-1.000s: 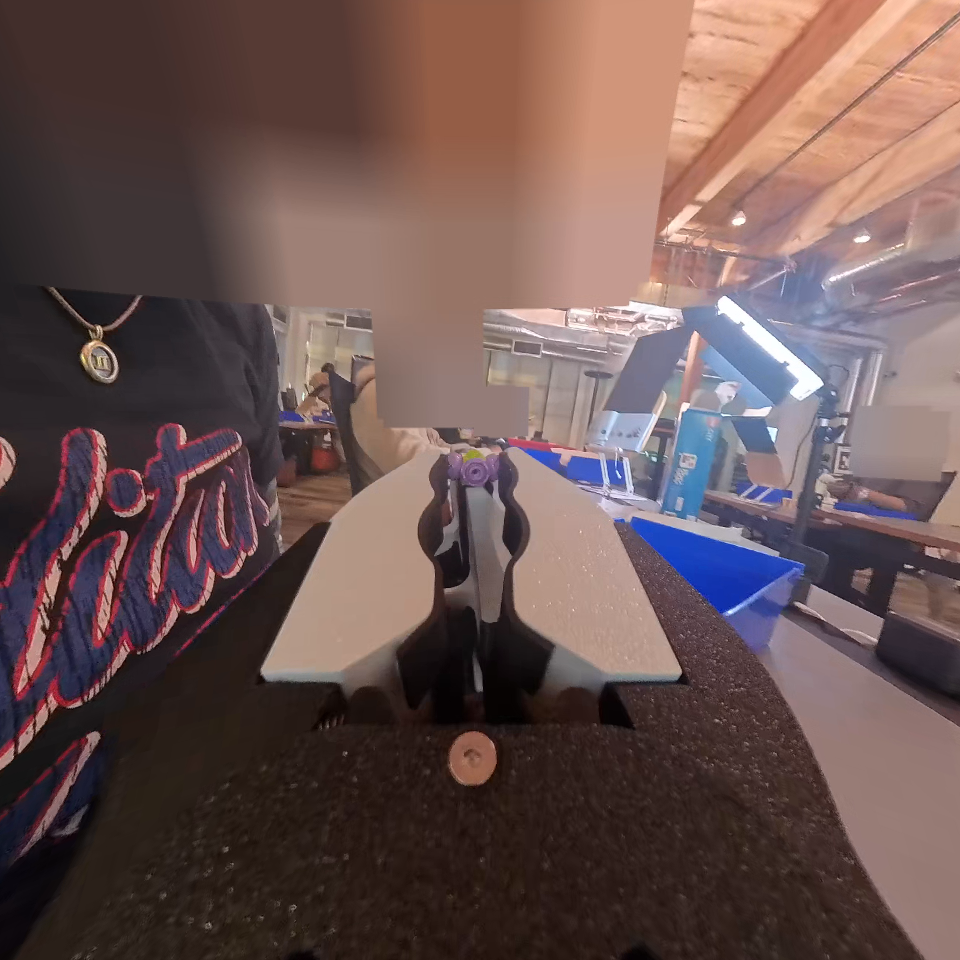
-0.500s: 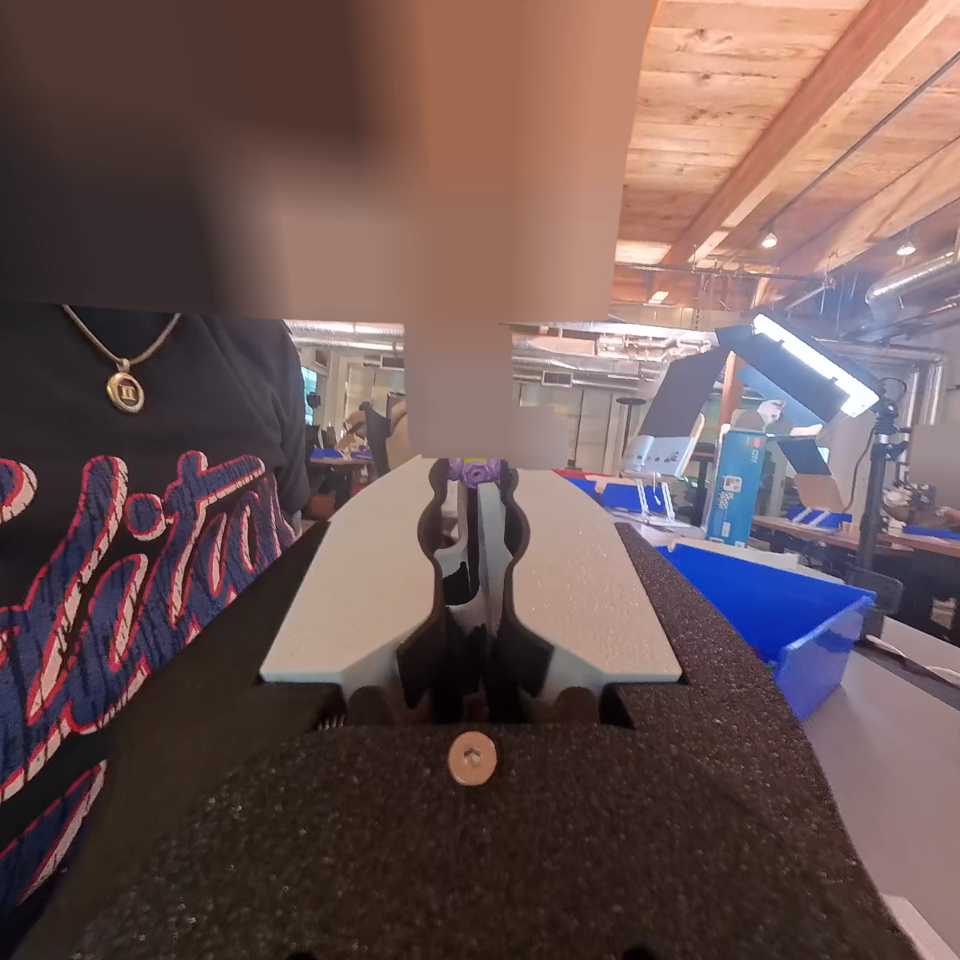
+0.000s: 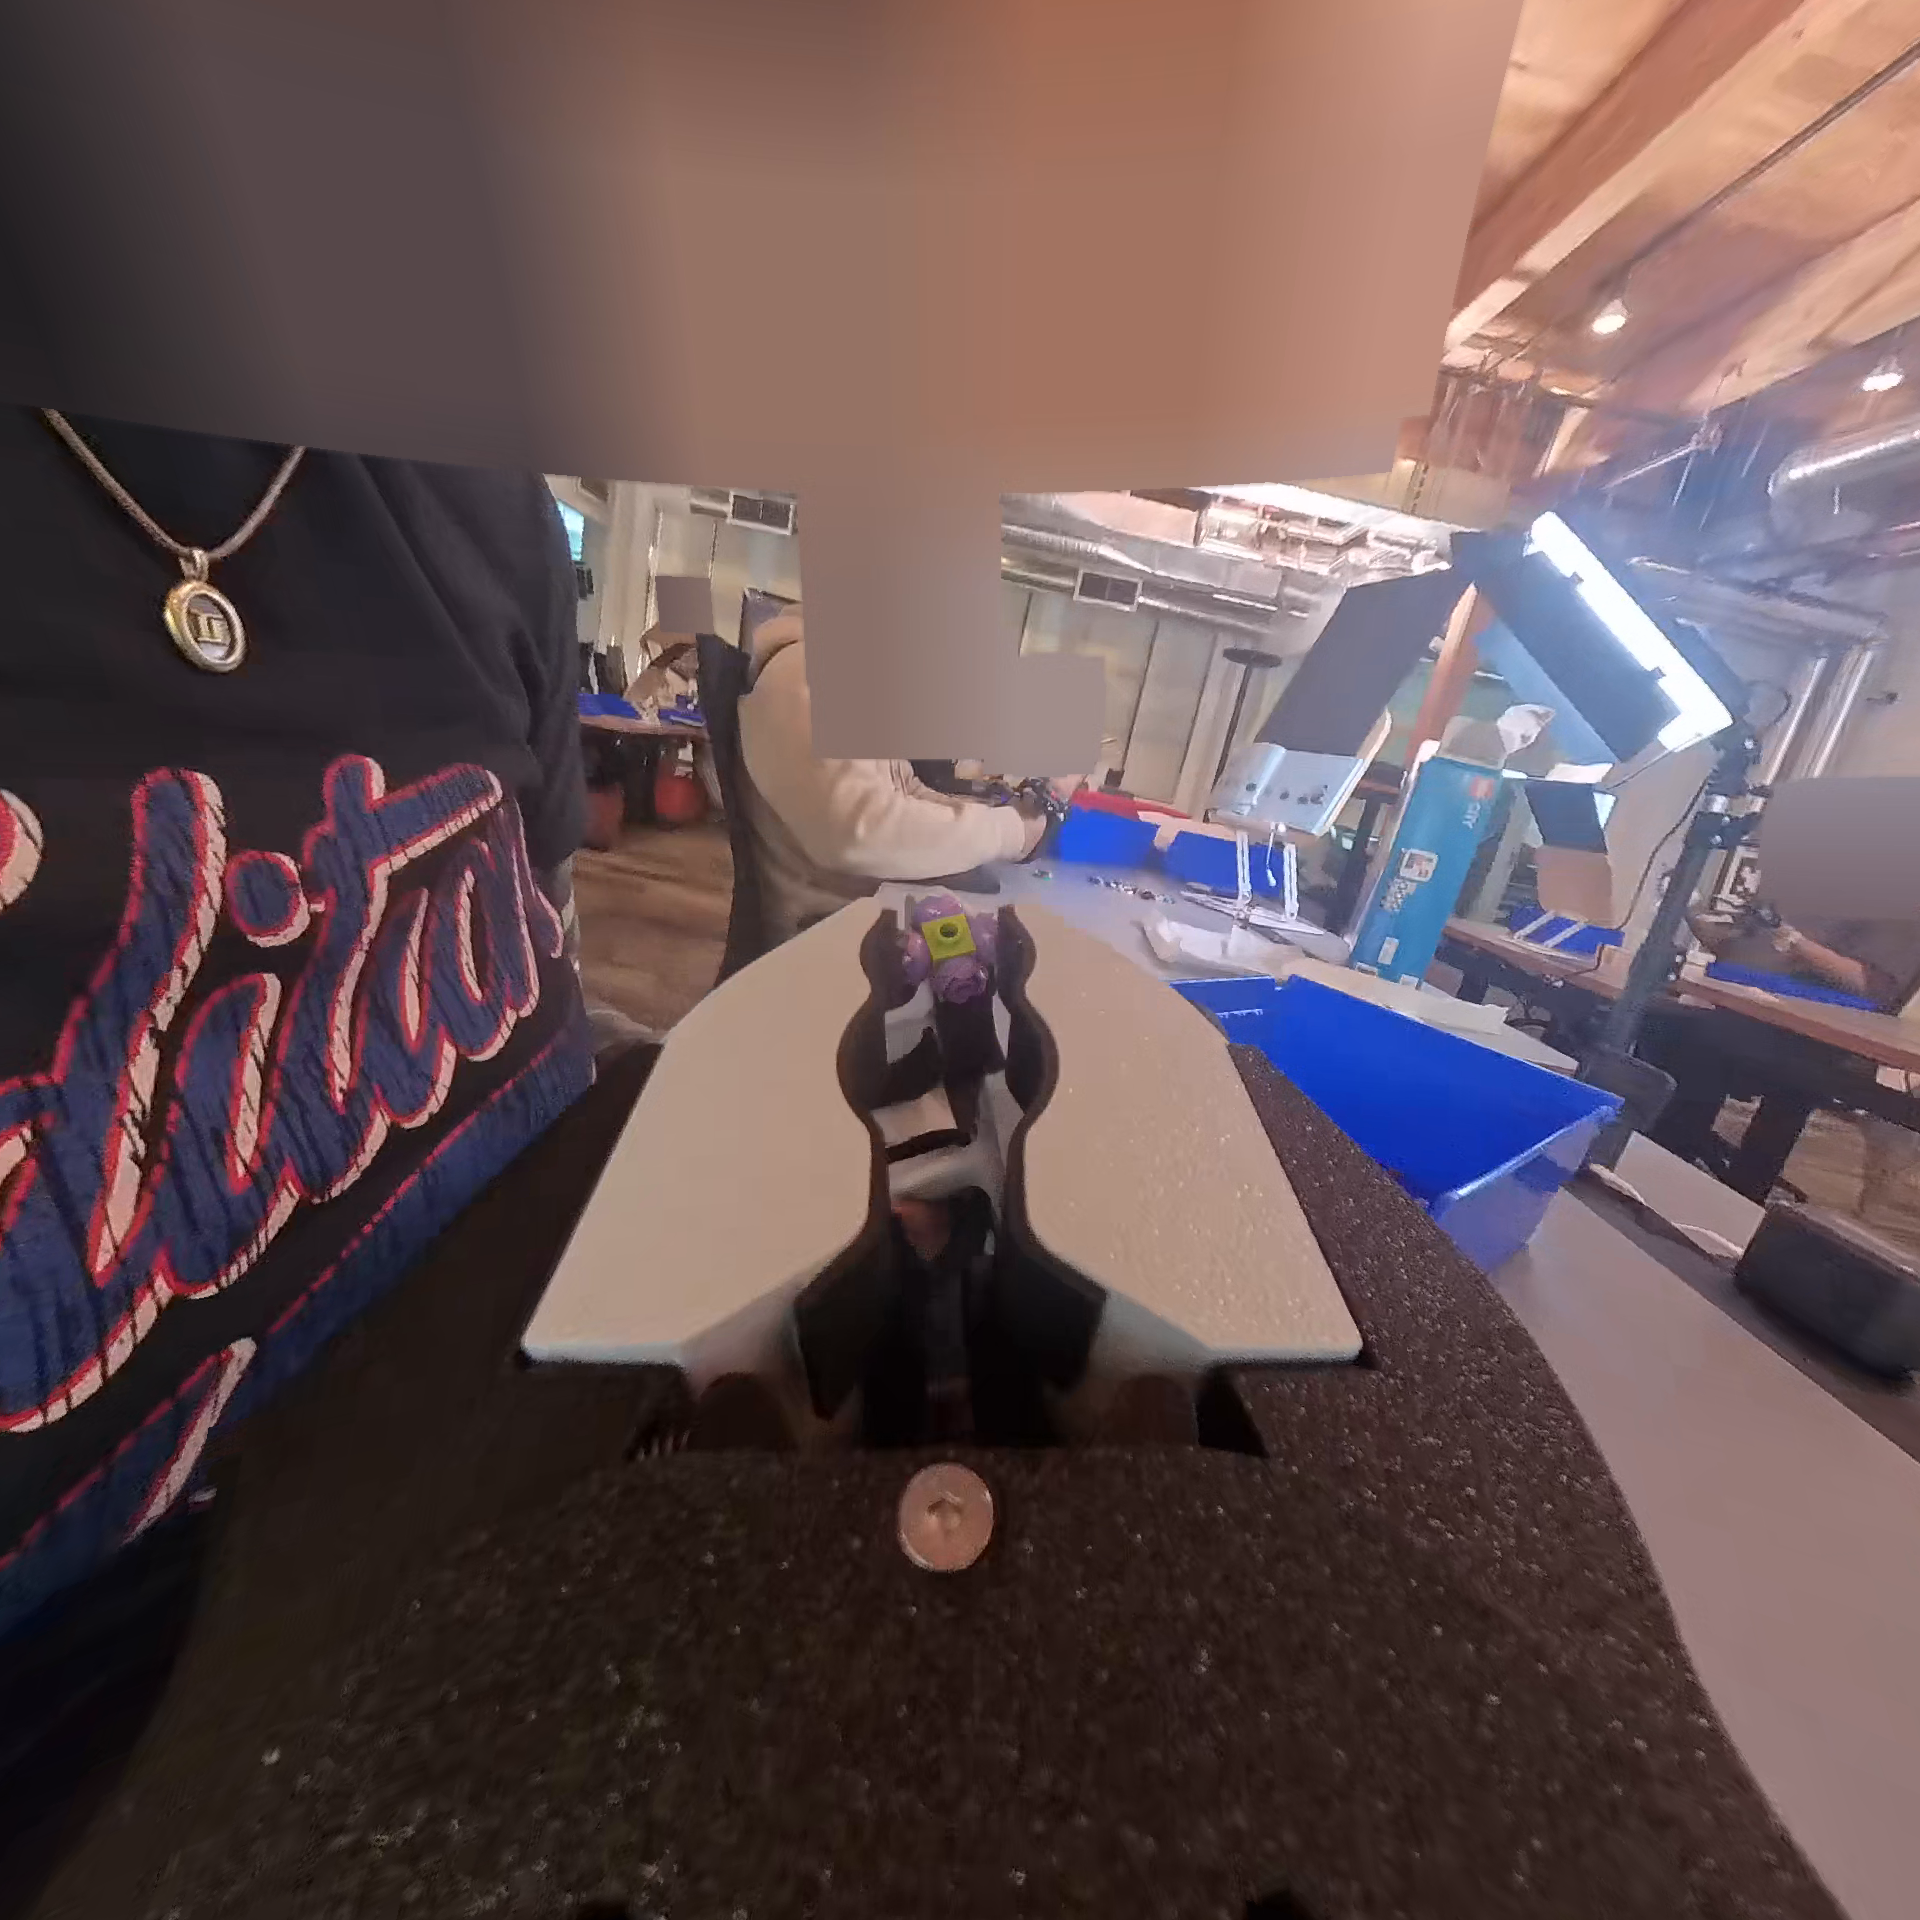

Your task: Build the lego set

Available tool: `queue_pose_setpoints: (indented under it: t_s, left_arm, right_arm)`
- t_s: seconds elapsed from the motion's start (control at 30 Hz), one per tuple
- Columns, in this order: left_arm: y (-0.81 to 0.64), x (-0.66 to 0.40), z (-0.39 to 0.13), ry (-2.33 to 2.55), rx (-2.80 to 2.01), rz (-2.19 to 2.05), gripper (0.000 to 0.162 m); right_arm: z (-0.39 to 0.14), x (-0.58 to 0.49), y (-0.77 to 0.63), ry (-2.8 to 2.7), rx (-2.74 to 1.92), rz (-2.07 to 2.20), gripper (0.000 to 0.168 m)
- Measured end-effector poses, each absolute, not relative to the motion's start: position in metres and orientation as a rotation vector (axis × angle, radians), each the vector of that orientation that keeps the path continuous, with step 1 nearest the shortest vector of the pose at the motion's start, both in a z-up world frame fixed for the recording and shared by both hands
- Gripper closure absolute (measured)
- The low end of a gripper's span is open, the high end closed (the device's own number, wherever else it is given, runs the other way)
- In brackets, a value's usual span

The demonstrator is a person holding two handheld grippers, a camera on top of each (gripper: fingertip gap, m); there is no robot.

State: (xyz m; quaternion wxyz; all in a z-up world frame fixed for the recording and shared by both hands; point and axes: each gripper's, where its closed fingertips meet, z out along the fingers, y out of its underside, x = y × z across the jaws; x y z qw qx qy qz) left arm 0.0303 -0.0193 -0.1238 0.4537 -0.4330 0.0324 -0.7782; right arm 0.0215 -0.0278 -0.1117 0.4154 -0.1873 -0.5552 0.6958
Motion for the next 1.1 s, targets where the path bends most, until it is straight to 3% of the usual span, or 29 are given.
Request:
queue_pose_setpoints:
  t_s: [0.1, 0.3, 0.4, 0.57, 0.7, 1.03, 1.1]
  left_arm:
    - [-0.022, 0.028, -0.121, 0.078, -1.014, -1.973, 0.143]
    - [-0.019, 0.023, -0.124, 0.119, -1.084, -1.865, 0.144]
    - [-0.012, -0.012, -0.112, 0.146, -1.042, -1.732, 0.144]
    - [0.004, -0.057, -0.121, 0.171, -1.12, -1.471, 0.144]
    - [0.008, -0.053, -0.144, 0.112, -1.168, -1.497, 0.144]
    - [0.01, -0.05, -0.16, 0.08, -1.242, -1.504, 0.144]
    - [0.01, -0.049, -0.161, 0.076, -1.248, -1.509, 0.144]
  right_arm:
    - [-0.116, 0.018, -0.03, -1.394, -0.476, 1.737, 0.15]
    - [-0.119, 0.012, -0.022, -1.387, -0.562, 1.678, 0.151]
    - [-0.118, 0.012, -0.006, -1.386, -0.689, 1.608, 0.138]
    - [-0.201, 0.018, 0.018, -1.805, -1.205, 1.277, 0.14]
    - [-0.262, 0.03, 0.016, -2.119, -1.301, 0.968, 0.146]
    - [-0.3, 0.02, 0.022, -2.331, -1.285, 0.787, 0.146]
    - [-0.304, 0.02, 0.021, -2.339, -1.273, 0.779, 0.155]
